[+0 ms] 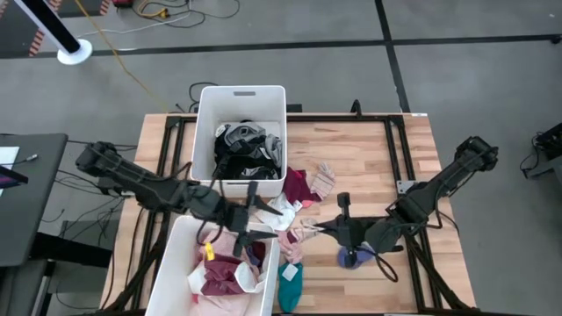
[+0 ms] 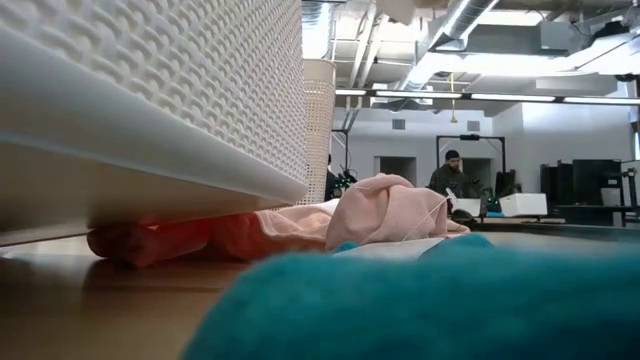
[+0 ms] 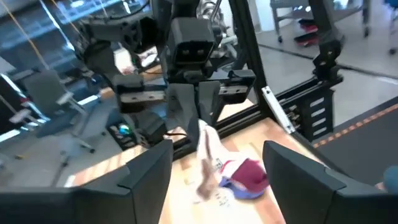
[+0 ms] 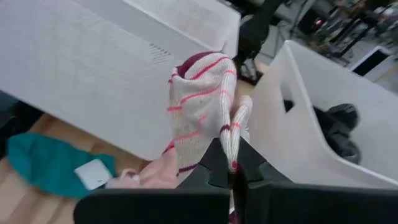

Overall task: Sort clothes
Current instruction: Put the light brown striped sock into the bottom white laundry bin

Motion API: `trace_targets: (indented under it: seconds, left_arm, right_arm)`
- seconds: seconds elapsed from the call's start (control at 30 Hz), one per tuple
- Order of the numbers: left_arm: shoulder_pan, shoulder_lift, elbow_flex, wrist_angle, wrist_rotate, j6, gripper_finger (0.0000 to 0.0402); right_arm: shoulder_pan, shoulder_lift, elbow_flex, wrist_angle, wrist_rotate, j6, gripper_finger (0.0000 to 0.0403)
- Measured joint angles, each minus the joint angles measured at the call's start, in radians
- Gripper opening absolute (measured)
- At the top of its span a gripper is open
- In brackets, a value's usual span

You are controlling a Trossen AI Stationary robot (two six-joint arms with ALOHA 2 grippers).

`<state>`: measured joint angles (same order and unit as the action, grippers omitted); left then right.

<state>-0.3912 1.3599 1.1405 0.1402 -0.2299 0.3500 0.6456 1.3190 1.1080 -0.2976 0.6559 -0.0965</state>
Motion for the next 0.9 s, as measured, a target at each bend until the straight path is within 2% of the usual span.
trace_targets:
  seconds: [0.13, 0.43, 0.7, 0.8, 0.9]
  left_arm:
    - [0.025, 0.048, 0.043, 0.001, 0.071, -0.045, 0.0251]
    - [0.058, 0.139, 0.118, -0.002, 0.073, -0.042, 0.0251]
    - [0.077, 0.201, 0.184, -0.090, 0.070, -0.082, 0.0251]
    - [0.080, 0.199, 0.187, -0.080, 0.056, -0.082, 0.0237]
    - [0.087, 0.198, 0.188, -0.073, 0.038, -0.071, 0.0204]
  right_arm:
    - [0.000, 0.000, 0.016, 0.007, 0.051, -0.049, 0.0003]
    - [0.000, 0.000, 0.059, 0.064, 0.054, -0.163, 0.0003]
    - [0.000, 0.001, 0.061, 0.098, 0.054, -0.205, 0.0004]
    - [0.000, 0.001, 0.061, 0.100, 0.054, -0.211, 0.0004]
    - [0.000, 0.001, 0.061, 0.101, 0.054, -0.214, 0.0004]
